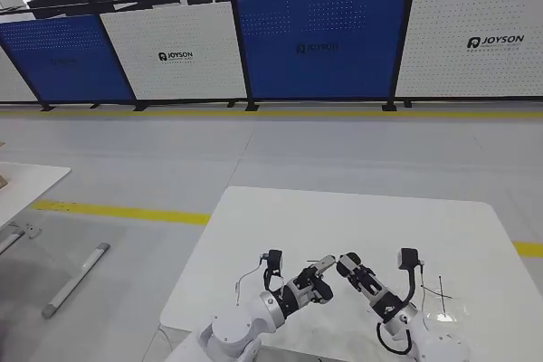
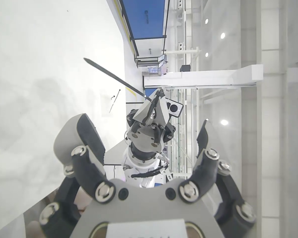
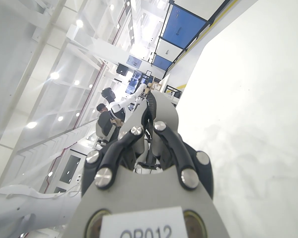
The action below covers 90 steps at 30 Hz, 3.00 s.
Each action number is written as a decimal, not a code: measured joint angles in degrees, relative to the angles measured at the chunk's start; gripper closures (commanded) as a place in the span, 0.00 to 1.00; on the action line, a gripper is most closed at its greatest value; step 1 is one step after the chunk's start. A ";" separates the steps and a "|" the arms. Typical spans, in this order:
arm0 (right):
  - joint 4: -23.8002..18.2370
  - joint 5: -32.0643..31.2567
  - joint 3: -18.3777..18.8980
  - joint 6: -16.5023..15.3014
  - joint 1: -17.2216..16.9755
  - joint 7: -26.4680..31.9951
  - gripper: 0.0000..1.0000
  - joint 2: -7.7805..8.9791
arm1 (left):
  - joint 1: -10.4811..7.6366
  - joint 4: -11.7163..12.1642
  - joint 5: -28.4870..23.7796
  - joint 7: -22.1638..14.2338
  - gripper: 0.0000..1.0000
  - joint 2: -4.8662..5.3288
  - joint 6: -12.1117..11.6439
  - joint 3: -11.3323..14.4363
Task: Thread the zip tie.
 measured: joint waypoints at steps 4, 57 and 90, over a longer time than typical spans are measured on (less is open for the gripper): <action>0.00 0.00 0.00 -0.01 0.00 0.00 1.00 0.00 | -0.08 0.17 -0.01 0.40 0.00 -0.05 -0.23 -0.07; -0.69 -0.66 1.72 -0.61 -1.39 1.33 1.00 0.26 | -1.57 3.27 4.94 6.88 0.56 -0.97 -7.84 1.99; -0.69 -0.66 1.72 -0.61 -1.39 1.33 1.00 0.26 | -0.85 3.14 11.26 9.16 1.00 -1.02 -9.04 2.80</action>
